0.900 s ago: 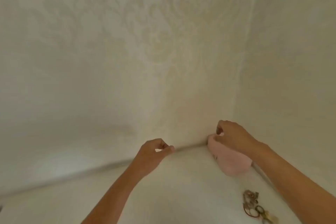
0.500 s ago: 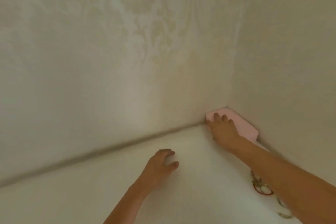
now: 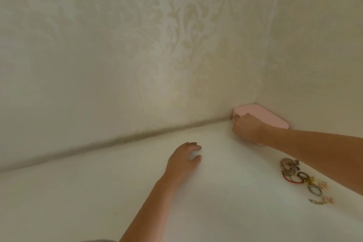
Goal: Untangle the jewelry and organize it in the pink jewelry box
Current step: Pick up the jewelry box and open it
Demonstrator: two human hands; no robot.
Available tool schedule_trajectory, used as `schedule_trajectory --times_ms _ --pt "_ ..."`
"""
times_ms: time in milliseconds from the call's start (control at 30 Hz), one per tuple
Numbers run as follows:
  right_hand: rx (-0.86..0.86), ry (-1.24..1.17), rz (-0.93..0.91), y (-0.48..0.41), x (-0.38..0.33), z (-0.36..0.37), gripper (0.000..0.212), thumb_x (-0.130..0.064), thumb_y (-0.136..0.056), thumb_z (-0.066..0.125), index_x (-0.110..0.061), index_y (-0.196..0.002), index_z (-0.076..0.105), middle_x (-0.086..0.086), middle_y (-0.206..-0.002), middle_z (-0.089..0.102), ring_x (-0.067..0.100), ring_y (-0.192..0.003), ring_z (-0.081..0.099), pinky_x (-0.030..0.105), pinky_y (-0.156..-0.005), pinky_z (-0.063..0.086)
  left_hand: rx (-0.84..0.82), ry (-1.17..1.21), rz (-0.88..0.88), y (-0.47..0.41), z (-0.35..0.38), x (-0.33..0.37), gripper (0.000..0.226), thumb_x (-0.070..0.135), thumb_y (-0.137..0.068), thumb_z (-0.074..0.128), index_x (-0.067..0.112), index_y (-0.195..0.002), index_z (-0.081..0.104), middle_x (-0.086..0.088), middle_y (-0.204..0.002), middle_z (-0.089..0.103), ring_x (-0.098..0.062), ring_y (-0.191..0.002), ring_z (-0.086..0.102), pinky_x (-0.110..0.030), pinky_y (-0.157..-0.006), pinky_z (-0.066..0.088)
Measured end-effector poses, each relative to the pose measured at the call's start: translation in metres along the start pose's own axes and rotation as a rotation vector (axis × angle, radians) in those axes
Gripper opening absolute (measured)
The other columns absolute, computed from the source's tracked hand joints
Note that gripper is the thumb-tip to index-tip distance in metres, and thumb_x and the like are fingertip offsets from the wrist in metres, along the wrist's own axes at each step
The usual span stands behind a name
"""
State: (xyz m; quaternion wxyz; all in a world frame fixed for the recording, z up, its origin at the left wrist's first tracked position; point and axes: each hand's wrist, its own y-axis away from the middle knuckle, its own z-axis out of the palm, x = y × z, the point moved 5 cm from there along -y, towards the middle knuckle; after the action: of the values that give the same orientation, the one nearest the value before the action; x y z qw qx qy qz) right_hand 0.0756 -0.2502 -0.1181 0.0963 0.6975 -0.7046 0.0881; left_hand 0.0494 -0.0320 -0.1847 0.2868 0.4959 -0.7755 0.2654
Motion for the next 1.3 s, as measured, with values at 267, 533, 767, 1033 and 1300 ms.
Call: schedule_trajectory --times_ms 267,533,767,1033,1300 --pt "0.023 0.135 -0.087 -0.006 0.004 0.005 0.021 -0.015 -0.090 0.044 -0.005 -0.098 0.061 0.015 -0.106 0.064 0.029 -0.087 0.059 0.029 -0.062 0.039 0.036 0.153 -0.013 0.001 -0.011 -0.008 0.019 0.026 -0.090 0.060 0.028 -0.106 0.070 0.017 -0.124 0.058 0.005 -0.114 0.051 0.005 -0.085 0.028" --pt "0.245 0.154 -0.044 0.002 0.003 -0.004 0.057 0.017 -0.087 0.018 0.011 -0.144 0.010 0.031 -0.151 0.014 0.035 -0.107 0.060 0.039 -0.077 0.049 0.091 0.197 -0.025 -0.002 -0.016 -0.007 0.019 0.024 -0.091 0.061 0.019 -0.105 0.072 0.011 -0.116 0.066 0.007 -0.098 0.056 0.007 -0.077 0.033" --pt "0.255 -0.037 0.175 0.006 0.016 0.006 0.027 -0.011 -0.099 0.036 -0.002 -0.121 0.047 0.012 -0.117 0.055 0.025 -0.104 0.058 0.032 -0.074 0.045 0.114 0.163 -0.030 0.000 -0.019 -0.006 0.023 0.029 -0.091 0.061 0.020 -0.109 0.072 0.015 -0.115 0.066 0.006 -0.103 0.056 0.005 -0.080 0.034" --pt "0.467 -0.075 0.120 0.028 0.035 -0.070 0.023 -0.019 -0.100 0.037 -0.008 -0.107 0.056 0.013 -0.101 0.066 0.031 -0.090 0.062 0.033 -0.065 0.035 0.092 0.334 -0.134 0.002 -0.021 0.007 0.035 0.040 -0.085 0.066 0.025 -0.117 0.065 0.010 -0.116 0.065 -0.006 -0.110 0.059 -0.016 -0.086 0.040" --pt "0.479 -0.740 -0.251 0.043 0.002 -0.119 0.035 -0.024 -0.096 0.051 0.007 -0.085 0.062 0.019 -0.078 0.064 0.025 -0.073 0.055 0.031 -0.066 0.034 0.100 0.588 -0.103 0.010 -0.046 0.053 0.096 0.070 -0.060 0.072 0.030 -0.140 0.038 0.008 -0.131 0.051 -0.011 -0.120 0.051 -0.034 -0.099 0.042"
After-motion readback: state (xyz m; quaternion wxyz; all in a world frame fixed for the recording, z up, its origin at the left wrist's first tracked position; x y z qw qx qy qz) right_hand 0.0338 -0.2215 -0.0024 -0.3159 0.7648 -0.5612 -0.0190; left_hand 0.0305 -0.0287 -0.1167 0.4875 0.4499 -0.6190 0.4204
